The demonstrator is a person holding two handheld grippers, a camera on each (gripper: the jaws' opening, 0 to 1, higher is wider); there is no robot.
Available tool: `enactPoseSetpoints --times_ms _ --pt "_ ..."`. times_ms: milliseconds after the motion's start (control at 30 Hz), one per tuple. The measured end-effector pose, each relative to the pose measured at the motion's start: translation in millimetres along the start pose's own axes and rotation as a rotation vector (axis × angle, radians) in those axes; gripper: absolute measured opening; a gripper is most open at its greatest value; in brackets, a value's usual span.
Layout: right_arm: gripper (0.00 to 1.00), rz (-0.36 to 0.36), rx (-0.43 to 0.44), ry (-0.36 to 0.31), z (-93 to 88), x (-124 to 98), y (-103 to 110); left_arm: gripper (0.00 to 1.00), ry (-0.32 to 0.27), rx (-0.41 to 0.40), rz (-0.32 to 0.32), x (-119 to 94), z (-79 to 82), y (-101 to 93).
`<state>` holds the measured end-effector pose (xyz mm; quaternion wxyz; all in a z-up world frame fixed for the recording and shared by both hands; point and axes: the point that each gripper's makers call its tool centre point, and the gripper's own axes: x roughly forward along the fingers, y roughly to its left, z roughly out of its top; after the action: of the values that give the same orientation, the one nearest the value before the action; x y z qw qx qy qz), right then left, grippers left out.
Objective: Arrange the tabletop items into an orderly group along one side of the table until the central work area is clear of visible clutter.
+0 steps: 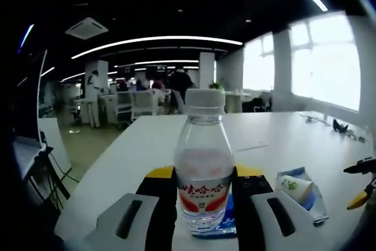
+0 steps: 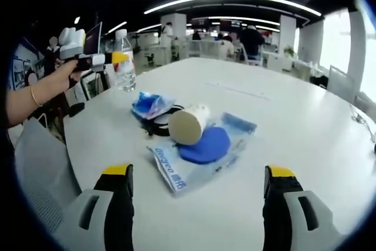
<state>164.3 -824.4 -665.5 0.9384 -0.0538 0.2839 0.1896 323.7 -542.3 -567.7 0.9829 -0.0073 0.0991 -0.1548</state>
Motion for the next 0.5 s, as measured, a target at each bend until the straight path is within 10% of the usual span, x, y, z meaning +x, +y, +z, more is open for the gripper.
enactPoseSetpoints --times_ms 500 --pt "0.9 -0.004 -0.013 0.047 -6.5 23 -4 0.33 -0.007 0.033 0.002 49 4.4 28.2"
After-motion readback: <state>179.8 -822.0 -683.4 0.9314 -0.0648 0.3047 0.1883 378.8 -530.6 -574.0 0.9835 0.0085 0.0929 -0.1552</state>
